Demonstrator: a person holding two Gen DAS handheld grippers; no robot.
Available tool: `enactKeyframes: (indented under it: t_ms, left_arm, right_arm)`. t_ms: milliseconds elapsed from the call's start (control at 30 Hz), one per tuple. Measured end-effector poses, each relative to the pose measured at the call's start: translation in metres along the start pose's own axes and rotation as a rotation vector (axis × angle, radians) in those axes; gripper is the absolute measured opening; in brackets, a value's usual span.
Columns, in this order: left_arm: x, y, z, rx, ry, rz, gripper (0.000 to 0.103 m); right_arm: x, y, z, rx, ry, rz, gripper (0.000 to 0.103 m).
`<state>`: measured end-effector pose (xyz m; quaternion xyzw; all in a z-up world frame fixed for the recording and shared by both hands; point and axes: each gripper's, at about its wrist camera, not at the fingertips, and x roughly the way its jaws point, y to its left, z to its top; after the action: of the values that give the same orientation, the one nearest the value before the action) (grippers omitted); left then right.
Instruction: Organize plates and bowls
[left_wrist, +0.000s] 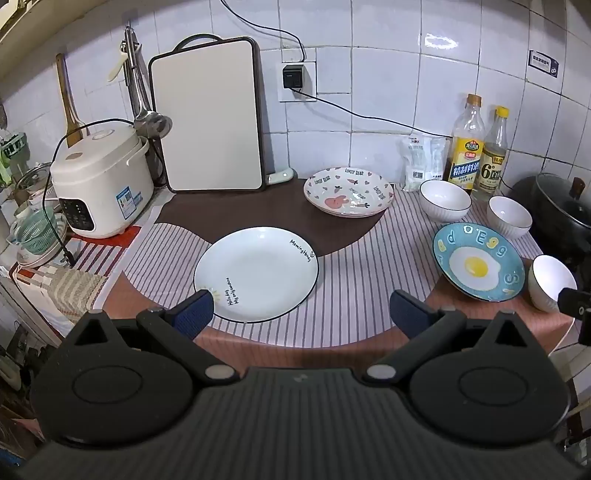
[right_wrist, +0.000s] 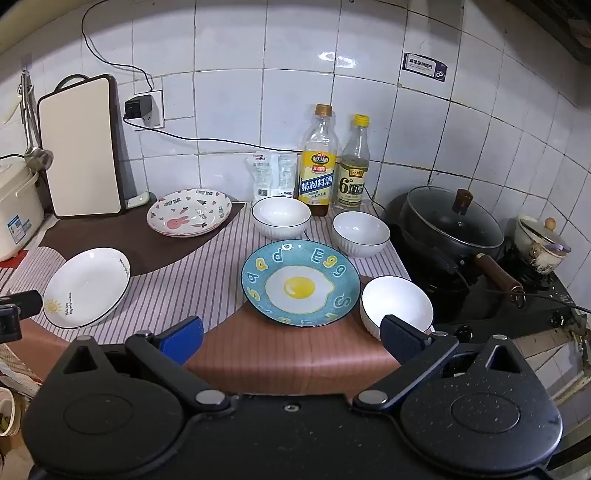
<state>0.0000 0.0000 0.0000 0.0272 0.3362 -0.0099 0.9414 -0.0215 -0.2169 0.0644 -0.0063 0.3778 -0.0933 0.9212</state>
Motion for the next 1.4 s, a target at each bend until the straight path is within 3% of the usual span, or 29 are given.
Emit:
enactKeyframes:
  t_ms: [500,1033,1400]
  left_arm:
    - [0.004,0.004,-0.004,0.000,0.023,-0.037,0.102]
    - [-0.003,-0.003,-0.009,0.023,-0.013,-0.057,0.103]
    - [0.002,0.000,-0.010,0.016,0.019,-0.075,0.103]
  right_arm:
    - [-0.003,0.003,-0.001,-0.001,0.008,-0.001,0.103]
    - [0.006,-0.006,-0.002,0.009,0.016,-0.011,0.103]
    - [0.009,-0.008,-0.006,0.008,0.024,-0.024,0.103]
